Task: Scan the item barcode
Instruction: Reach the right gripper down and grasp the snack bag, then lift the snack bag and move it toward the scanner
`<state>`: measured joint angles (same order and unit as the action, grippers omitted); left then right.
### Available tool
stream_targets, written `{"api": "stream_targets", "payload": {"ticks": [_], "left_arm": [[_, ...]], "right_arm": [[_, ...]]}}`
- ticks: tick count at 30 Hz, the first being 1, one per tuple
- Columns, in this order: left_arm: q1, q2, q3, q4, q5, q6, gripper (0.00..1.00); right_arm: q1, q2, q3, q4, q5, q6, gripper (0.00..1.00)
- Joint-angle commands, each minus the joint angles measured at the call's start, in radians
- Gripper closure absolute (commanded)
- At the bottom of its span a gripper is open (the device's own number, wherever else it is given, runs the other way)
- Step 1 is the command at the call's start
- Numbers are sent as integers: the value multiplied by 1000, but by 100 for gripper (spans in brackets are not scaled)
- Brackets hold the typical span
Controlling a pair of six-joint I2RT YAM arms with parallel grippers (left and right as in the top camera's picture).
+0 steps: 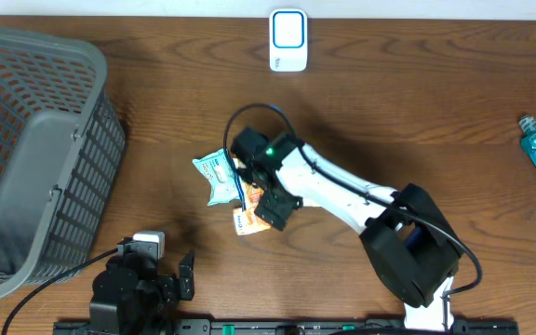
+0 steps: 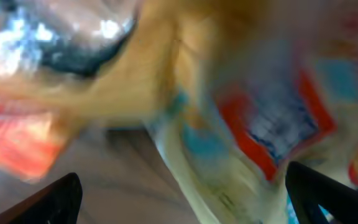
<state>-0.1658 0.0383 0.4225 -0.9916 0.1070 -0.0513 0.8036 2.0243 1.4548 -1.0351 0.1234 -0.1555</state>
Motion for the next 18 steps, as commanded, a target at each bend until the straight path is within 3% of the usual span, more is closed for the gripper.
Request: {"api": "stream_targets", "payload": {"ticks": [1,3,7,8,12,18], "left_arm": [[-3,-2,4,-2,13,6,2],[-3,-2,4,-2,13,6,2],[-3,-2,4,-2,13,6,2],[-3,-2,4,-2,13,6,2],[-3,-2,4,-2,13,6,2],[-3,-2,4,-2,13,6,2]], "right_arm": [[10,1,-119,137,-20,-77,1],[9,1,-181,253,21,-99,11],[9,1,-254,405,100,-159,86],[9,1,-260,418,118,-151,99],[7,-19,-232,380,57,-58,99],[-63,-144,-103,214,-359,-108,99]]}}
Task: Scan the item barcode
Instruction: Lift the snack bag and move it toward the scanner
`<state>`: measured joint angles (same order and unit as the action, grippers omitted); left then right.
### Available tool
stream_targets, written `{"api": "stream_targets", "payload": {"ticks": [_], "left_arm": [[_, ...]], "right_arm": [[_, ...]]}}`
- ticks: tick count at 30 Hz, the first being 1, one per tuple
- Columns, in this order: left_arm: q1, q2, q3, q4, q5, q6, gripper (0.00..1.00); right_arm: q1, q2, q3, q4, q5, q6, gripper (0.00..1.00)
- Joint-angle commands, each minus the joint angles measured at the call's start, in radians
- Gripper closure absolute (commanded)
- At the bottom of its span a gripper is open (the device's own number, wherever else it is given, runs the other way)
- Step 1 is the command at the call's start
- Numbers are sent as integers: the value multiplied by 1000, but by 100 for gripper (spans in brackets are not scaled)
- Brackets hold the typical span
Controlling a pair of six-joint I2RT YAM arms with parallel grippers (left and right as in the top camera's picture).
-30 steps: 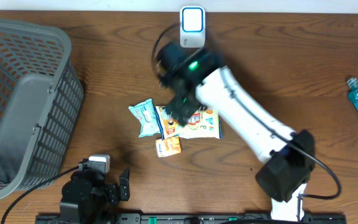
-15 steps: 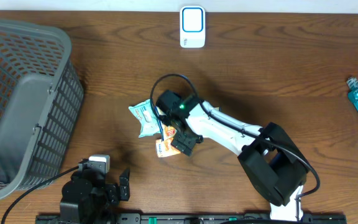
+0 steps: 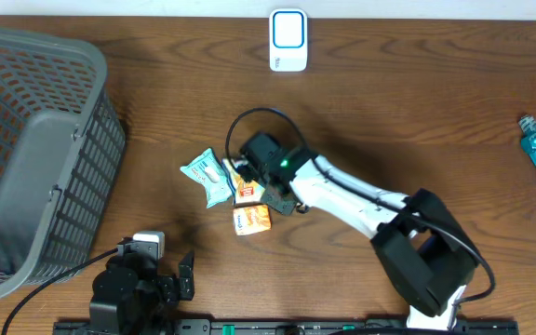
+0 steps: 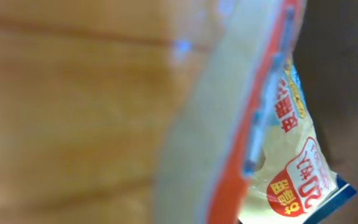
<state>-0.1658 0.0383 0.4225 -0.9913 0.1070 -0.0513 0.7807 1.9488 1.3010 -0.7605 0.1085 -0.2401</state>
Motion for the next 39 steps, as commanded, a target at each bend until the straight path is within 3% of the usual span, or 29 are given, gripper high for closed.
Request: {"api": "stream_targets", "payload": {"ticks": [1,8,16,22,28,32,39], "left_arm": [[-3,-2,4,-2,13,6,2],[-3,-2,4,-2,13,6,2],[-3,-2,4,-2,13,6,2],[-3,-2,4,-2,13,6,2],[-3,-2,4,-2,13,6,2],[-3,-2,4,-2,13,6,2],[-3,-2,4,-2,13,6,2]], "right_arm": [[-69,-100,71,-101,-444,-59,99],[-314,-211,85,-341,-1106,-309,99],[-387,-201,17,-426,-1626,-397,99],[-369,-201,7,-531,-1670,-193,99],[-380,-202,7,-534,-1670,-230,99],[-425,-202,7,-535,-1670,-172,99],[-583,-202,-12,-534,-1617,-337,99]]}}
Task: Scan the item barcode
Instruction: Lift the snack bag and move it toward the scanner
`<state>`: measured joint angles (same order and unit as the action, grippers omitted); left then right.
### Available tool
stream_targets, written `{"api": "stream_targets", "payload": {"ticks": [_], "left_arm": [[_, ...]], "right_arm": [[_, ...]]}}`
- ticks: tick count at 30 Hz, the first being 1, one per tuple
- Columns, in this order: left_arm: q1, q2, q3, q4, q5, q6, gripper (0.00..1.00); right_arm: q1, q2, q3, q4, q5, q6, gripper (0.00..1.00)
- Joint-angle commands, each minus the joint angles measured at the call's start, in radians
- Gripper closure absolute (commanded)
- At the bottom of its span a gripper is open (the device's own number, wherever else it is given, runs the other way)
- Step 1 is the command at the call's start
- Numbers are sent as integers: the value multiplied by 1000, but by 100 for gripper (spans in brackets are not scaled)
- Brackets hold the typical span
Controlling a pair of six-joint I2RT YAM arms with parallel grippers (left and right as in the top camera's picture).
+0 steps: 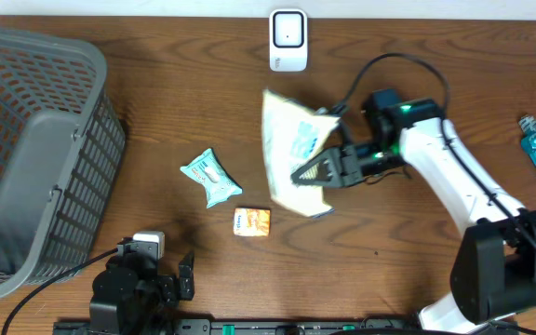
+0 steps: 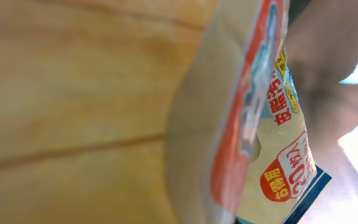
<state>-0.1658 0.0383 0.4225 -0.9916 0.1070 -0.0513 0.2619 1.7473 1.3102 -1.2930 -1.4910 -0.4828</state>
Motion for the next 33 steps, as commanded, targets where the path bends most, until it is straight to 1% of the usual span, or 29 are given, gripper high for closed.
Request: {"api": "stream_targets", "payload": {"ticks": [1,4,7,9,11,14,18,23,30,33], "left_arm": [[-3,-2,4,-2,13,6,2],[-3,-2,4,-2,13,6,2],[-3,-2,4,-2,13,6,2],[-3,-2,4,-2,13,6,2],[-3,-2,4,-2,13,6,2],[-3,-2,4,-2,13,6,2],[-3,-2,4,-2,13,6,2],[-3,-2,4,-2,13,6,2],[-3,-2,4,-2,13,6,2],[-3,-2,4,-2,13,6,2]], "right_arm": [[-82,0,-35,-1,-2,-114,99],[-119,0,-98,26,16,-170,99],[-137,1,-190,137,10,-188,99],[-138,2,-248,224,-51,-183,99],[-138,4,-293,309,-72,-126,99],[-138,6,-324,382,-72,-34,99],[-138,6,-325,385,-71,-19,99],[-138,5,-325,372,-72,53,99],[-164,-16,-325,250,-71,52,99],[-185,-16,-325,225,-71,53,99]]}}
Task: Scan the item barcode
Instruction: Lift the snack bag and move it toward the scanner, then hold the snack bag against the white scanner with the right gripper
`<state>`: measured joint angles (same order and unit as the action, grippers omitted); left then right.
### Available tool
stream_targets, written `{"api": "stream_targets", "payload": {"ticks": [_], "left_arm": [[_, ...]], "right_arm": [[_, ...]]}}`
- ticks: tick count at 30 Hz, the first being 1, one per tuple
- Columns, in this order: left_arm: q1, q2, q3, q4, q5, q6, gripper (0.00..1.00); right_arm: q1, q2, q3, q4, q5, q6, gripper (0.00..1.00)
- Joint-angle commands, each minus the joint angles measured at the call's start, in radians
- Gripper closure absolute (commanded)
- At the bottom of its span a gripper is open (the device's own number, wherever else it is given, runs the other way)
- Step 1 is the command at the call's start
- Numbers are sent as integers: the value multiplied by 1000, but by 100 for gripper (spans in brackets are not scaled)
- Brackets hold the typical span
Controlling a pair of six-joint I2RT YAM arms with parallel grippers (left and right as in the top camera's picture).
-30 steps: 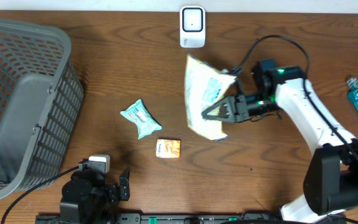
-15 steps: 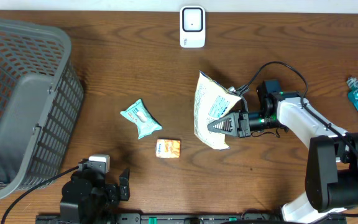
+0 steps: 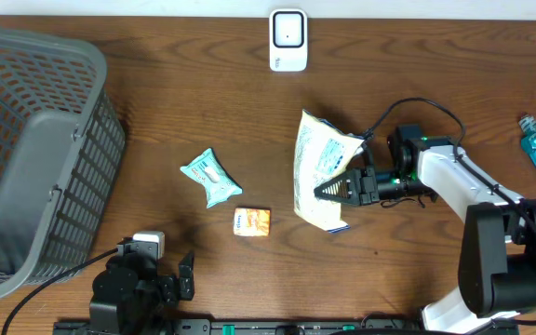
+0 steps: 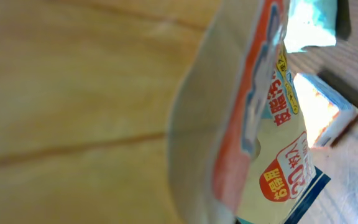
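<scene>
My right gripper is shut on a large cream snack bag with blue and red print, held up right of the table's middle. In the right wrist view the bag fills nearly the whole frame and hides the fingers. The white barcode scanner stands at the back edge, well beyond the bag. My left gripper rests at the front left edge, too small to read.
A teal packet and a small orange packet lie left of the bag. A grey basket takes the left side. A blue mouthwash bottle lies at the far right.
The right gripper has moved right and toward the front with the bag, which now sits farther from the scanner. The left arm has not moved.
My right gripper was down on the heap of packets in the middle, then closed in on the large bag there. Later it held the bag up, right of the heap and below the scanner. Now the bag hangs further right, with two small packets left behind.
</scene>
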<state>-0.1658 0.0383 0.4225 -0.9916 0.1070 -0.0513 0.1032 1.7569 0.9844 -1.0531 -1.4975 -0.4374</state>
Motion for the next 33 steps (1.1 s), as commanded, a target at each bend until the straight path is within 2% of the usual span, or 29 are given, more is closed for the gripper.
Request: {"api": "stream_targets", "payload": {"ticks": [1,8,19,25,29,31,33], "left_arm": [[-3,-2,4,-2,13,6,2],[-3,-2,4,-2,13,6,2],[-3,-2,4,-2,13,6,2],[-3,-2,4,-2,13,6,2],[-3,-2,4,-2,13,6,2],[-3,-2,4,-2,13,6,2],[-3,-2,4,-2,13,6,2]], "right_arm": [[-32,-25,1,-23,-65,16,99],[-43,-25,1,-43,-65,80,99],[-89,-25,2,-84,-32,69,99],[-89,-55,51,-102,231,40,99],[-89,-126,163,-128,312,40,99],[-88,-170,232,-66,389,52,99],[-79,-194,266,15,523,152,98]]}}
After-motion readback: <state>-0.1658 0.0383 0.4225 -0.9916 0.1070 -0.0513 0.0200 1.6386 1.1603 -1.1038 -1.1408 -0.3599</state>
